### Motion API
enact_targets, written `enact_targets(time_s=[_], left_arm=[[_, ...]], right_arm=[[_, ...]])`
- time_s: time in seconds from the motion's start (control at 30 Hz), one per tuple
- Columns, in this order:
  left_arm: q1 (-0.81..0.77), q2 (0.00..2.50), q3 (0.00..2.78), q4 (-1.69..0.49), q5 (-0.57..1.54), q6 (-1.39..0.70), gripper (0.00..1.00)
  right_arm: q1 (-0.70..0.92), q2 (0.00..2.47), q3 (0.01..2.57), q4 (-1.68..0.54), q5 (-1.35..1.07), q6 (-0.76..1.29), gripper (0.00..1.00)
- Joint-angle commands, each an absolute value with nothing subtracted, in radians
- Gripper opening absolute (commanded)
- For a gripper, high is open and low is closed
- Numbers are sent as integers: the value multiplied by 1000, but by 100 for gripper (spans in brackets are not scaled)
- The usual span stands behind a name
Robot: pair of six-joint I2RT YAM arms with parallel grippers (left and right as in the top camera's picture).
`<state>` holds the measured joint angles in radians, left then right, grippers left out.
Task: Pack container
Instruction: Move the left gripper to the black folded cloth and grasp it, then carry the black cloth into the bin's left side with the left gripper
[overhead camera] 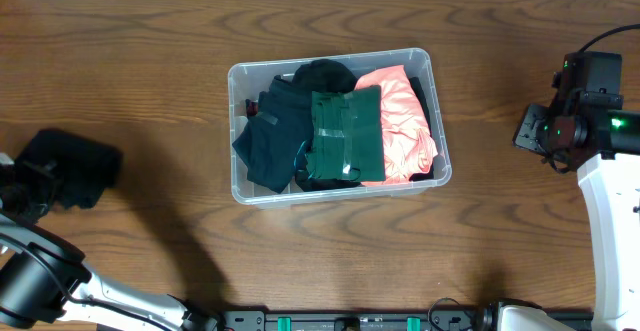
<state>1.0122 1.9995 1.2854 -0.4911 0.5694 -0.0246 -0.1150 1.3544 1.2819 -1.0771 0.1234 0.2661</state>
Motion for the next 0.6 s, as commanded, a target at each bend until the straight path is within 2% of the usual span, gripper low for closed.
enact_targets(time_s=[0.0,0.13,0.27,0.57], left_arm=[[995,2014,1293,-503,716,4,6],[972,2003,1293,-502,868,4,6],[902,1946,1293,-500,887,4,6],[575,1708,1294,-488,894,4,6]], right_arm=[[-120,1354,1292,-1078,123,253,52],[-120,1354,1292,-1081,123,253,52],[-120,1354,1292,-1081,123,253,52],[-120,1354,1292,-1082,123,253,52]])
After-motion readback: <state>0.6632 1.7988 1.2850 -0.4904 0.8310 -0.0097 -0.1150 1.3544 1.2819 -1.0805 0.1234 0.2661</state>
